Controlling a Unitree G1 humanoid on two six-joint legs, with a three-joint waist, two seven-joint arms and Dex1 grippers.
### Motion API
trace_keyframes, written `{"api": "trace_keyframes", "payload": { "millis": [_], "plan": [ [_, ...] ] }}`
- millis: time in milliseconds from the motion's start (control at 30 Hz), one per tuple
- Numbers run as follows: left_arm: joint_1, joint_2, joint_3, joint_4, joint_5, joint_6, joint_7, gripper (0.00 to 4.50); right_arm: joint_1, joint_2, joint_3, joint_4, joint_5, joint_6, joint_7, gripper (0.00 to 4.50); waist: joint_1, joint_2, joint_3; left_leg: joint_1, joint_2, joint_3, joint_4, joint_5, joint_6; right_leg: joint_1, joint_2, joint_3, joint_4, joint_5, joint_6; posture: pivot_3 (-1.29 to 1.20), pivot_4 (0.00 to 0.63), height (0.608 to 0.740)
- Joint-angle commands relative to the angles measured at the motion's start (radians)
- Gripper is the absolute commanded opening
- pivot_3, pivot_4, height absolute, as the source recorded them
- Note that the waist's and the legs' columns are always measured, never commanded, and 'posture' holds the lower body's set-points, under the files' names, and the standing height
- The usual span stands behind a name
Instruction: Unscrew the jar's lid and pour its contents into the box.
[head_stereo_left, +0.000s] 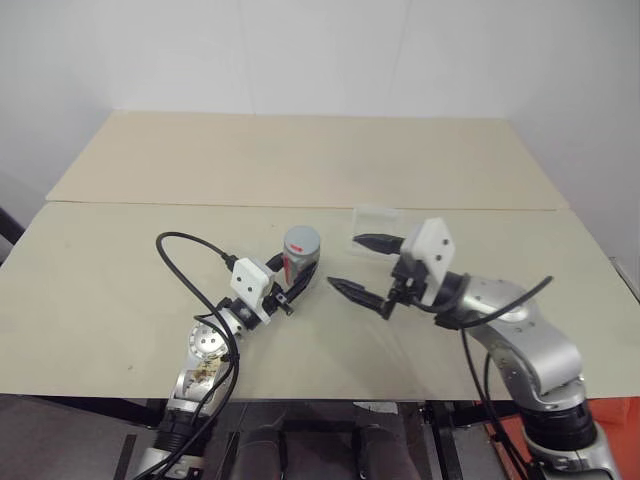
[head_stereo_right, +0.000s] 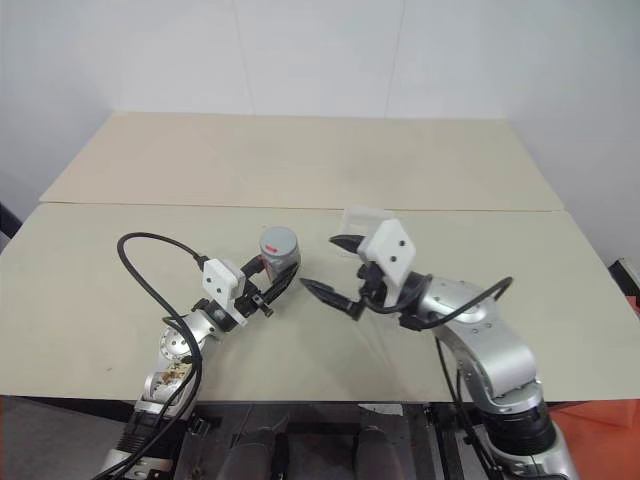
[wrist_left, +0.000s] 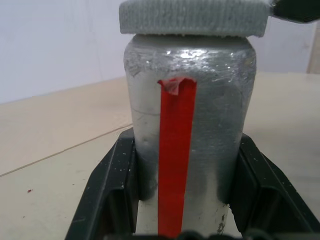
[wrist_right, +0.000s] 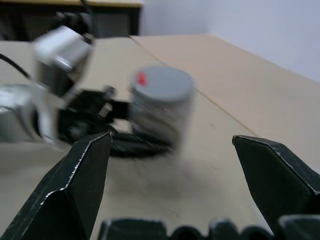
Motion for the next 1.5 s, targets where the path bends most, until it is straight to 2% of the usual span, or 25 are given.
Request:
{"api": "trace_keyframes", "payload": {
  "millis": [33, 467, 733, 833, 933, 1133, 1333, 1500],
  "plan": [
    [-0.011, -0.015, -0.014, -0.049, -0.007, -0.004, 0.001, 1.96, -0.054, 0.032, 0.031, -0.007, -0.038, 0.005, -0.056, 4.50, 0.000, 0.000, 0.000, 0.000, 0.000, 0.000, 0.000, 0.000, 0.000, 0.000, 0.000, 0.000, 0.000, 0.000, 0.000, 0.00, 0.150, 0.740],
    [-0.009, -0.066, -0.065, -0.060, 0.010, 0.006, 0.015, 1.96, -0.096, 0.136, 0.076, 0.060, -0.130, -0.029, -0.147, 4.50, -0.003, 0.000, 0.000, 0.000, 0.000, 0.000, 0.000, 0.000, 0.000, 0.000, 0.000, 0.000, 0.000, 0.000, 0.000, 0.00, 0.150, 0.740],
    [-0.002, -0.064, -0.067, -0.052, 0.011, 0.003, 0.013, 1.96, -0.092, 0.147, 0.068, 0.062, -0.136, -0.028, -0.149, 4.50, -0.003, 0.000, 0.000, 0.000, 0.000, 0.000, 0.000, 0.000, 0.000, 0.000, 0.000, 0.000, 0.000, 0.000, 0.000, 0.00, 0.150, 0.740],
    [-0.001, -0.066, -0.068, -0.048, 0.010, 0.002, 0.013, 1.96, -0.084, 0.152, 0.066, 0.063, -0.132, -0.033, -0.149, 3.87, -0.003, 0.000, 0.000, 0.000, 0.000, 0.000, 0.000, 0.000, 0.000, 0.000, 0.000, 0.000, 0.000, 0.000, 0.000, 0.00, 0.150, 0.740],
    [-0.001, -0.072, -0.070, -0.037, 0.011, 0.000, 0.014, 1.96, -0.080, 0.156, 0.065, 0.065, -0.131, -0.041, -0.147, 2.86, -0.003, 0.000, 0.000, 0.000, 0.000, 0.000, 0.000, 0.000, 0.000, 0.000, 0.000, 0.000, 0.000, 0.000, 0.000, 0.00, 0.150, 0.740],
    [0.009, -0.072, -0.077, -0.040, 0.008, 0.000, 0.004, 1.96, -0.072, 0.154, 0.062, 0.065, -0.135, -0.050, -0.143, 2.81, -0.003, 0.000, 0.000, 0.000, 0.000, 0.000, 0.000, 0.000, 0.000, 0.000, 0.000, 0.000, 0.000, 0.000, 0.000, 0.00, 0.150, 0.740],
    [0.016, -0.039, -0.071, -0.063, -0.064, 0.000, -0.086, 1.96, -0.082, 0.125, 0.034, 0.103, -0.065, -0.086, -0.029, 2.81, -0.003, 0.000, 0.000, 0.000, 0.000, 0.000, 0.000, 0.000, 0.000, 0.000, 0.000, 0.000, 0.000, 0.000, 0.000, 0.00, 0.150, 0.740],
    [0.008, -0.014, -0.073, -0.071, -0.095, 0.000, -0.146, 1.96, -0.151, 0.037, 0.015, 0.216, 0.047, -0.174, 0.269, 2.81, -0.003, 0.000, 0.000, 0.000, 0.000, 0.000, 0.000, 0.000, 0.000, 0.000, 0.000, 0.000, -0.001, 0.000, 0.000, 0.00, 0.150, 0.740]
  ]
}}
